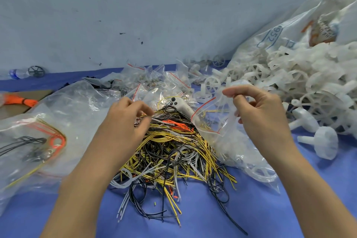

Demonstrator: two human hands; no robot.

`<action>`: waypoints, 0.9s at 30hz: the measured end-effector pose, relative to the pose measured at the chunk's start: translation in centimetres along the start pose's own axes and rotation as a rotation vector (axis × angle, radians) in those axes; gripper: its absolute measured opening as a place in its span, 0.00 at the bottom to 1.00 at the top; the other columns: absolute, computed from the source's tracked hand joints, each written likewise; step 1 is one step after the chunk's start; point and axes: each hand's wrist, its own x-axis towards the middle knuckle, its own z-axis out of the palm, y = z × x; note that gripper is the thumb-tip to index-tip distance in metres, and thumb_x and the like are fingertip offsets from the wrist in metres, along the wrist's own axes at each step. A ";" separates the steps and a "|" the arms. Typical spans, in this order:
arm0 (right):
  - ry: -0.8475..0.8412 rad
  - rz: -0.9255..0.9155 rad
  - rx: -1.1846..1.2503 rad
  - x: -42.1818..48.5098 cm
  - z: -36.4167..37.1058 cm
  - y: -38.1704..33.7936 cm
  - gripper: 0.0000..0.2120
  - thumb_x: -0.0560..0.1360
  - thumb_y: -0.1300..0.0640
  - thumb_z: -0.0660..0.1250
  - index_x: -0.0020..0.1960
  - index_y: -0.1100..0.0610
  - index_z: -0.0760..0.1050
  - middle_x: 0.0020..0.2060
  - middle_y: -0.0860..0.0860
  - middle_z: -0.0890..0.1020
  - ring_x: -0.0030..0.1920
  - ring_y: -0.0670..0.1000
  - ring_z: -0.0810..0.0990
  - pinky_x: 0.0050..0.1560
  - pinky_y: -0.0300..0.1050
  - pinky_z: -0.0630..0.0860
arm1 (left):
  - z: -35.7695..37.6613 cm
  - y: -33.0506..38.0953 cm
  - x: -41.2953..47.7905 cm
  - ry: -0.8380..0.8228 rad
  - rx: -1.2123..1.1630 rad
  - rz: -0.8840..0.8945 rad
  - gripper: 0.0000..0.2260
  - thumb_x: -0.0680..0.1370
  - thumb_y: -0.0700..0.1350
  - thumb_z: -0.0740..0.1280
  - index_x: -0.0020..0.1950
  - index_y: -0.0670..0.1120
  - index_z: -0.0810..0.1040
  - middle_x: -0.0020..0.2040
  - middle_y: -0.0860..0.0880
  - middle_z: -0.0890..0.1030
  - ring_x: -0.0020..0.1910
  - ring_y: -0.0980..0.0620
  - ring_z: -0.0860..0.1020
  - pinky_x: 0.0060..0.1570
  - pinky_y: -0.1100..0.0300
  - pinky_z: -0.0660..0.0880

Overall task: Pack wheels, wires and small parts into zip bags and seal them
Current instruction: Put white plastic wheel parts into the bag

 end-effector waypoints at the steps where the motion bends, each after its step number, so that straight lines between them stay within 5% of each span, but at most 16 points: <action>1: -0.001 0.001 -0.001 0.0 -0.1 0.0 0.17 0.77 0.60 0.63 0.44 0.39 0.83 0.31 0.53 0.80 0.36 0.64 0.76 0.33 0.61 0.76 | 0.0 0.2 -0.4 -0.021 -0.016 0.019 0.04 0.78 0.49 0.67 0.47 0.60 0.77 0.45 0.60 0.73 0.45 0.63 0.72 0.41 0.66 0.66; 4: -0.002 0.001 -0.001 0.0 -0.1 0.0 0.17 0.76 0.60 0.63 0.43 0.39 0.83 0.31 0.55 0.80 0.36 0.64 0.75 0.34 0.61 0.76 | 1.2 0.4 -1.6 -0.166 0.077 0.020 0.03 0.78 0.52 0.66 0.49 0.61 0.76 0.43 0.61 0.73 0.46 0.65 0.73 0.44 0.61 0.69; 6: -0.008 -0.003 -0.003 -0.1 0.0 0.0 0.17 0.76 0.60 0.63 0.44 0.39 0.83 0.31 0.55 0.80 0.36 0.64 0.75 0.33 0.61 0.76 | 2.7 0.2 -2.3 -0.185 0.316 0.026 0.08 0.79 0.56 0.63 0.58 0.61 0.73 0.49 0.59 0.70 0.56 0.56 0.71 0.55 0.57 0.67; 9: -0.008 -0.012 -0.011 -0.2 0.1 -0.1 0.17 0.77 0.60 0.63 0.44 0.39 0.83 0.29 0.51 0.80 0.35 0.62 0.76 0.33 0.59 0.76 | 4.0 0.1 -2.6 -0.133 0.465 0.001 0.09 0.79 0.57 0.63 0.58 0.59 0.74 0.52 0.56 0.71 0.57 0.50 0.70 0.55 0.55 0.64; 14: 0.004 -0.016 -0.009 -0.1 0.0 -0.2 0.18 0.76 0.60 0.63 0.44 0.38 0.83 0.30 0.58 0.78 0.35 0.64 0.75 0.34 0.60 0.77 | 3.7 0.1 -1.5 0.067 0.333 0.035 0.04 0.77 0.52 0.68 0.50 0.54 0.80 0.46 0.54 0.77 0.50 0.47 0.74 0.48 0.52 0.67; 18: -0.002 -0.013 -0.006 -0.1 -0.2 -0.3 0.18 0.77 0.61 0.63 0.43 0.39 0.83 0.31 0.60 0.78 0.36 0.65 0.75 0.34 0.62 0.76 | 2.3 -0.2 0.1 0.179 0.008 -0.060 0.04 0.78 0.52 0.68 0.49 0.54 0.82 0.45 0.55 0.79 0.47 0.49 0.77 0.50 0.50 0.72; 21: -0.008 0.001 -0.007 -0.1 -0.4 -0.3 0.18 0.77 0.61 0.63 0.43 0.38 0.83 0.28 0.54 0.78 0.36 0.64 0.75 0.34 0.61 0.75 | 1.2 -0.2 1.0 0.210 -0.267 -0.193 0.02 0.77 0.52 0.70 0.48 0.56 0.82 0.42 0.57 0.82 0.44 0.56 0.80 0.43 0.60 0.74; 23: -0.005 0.002 -0.009 -0.2 -0.5 -0.3 0.18 0.77 0.61 0.63 0.43 0.39 0.83 0.27 0.49 0.78 0.35 0.63 0.75 0.34 0.60 0.75 | 0.4 0.1 1.2 0.247 -0.307 -0.210 0.02 0.77 0.51 0.70 0.45 0.57 0.81 0.40 0.59 0.82 0.41 0.60 0.80 0.39 0.65 0.71; 27: -0.014 -0.010 -0.014 -0.2 -0.7 -0.1 0.18 0.77 0.62 0.63 0.43 0.41 0.84 0.31 0.54 0.80 0.36 0.64 0.76 0.35 0.61 0.76 | -1.4 1.6 1.0 0.324 -0.236 -0.151 0.03 0.78 0.53 0.68 0.46 0.57 0.79 0.42 0.57 0.81 0.40 0.61 0.78 0.39 0.61 0.73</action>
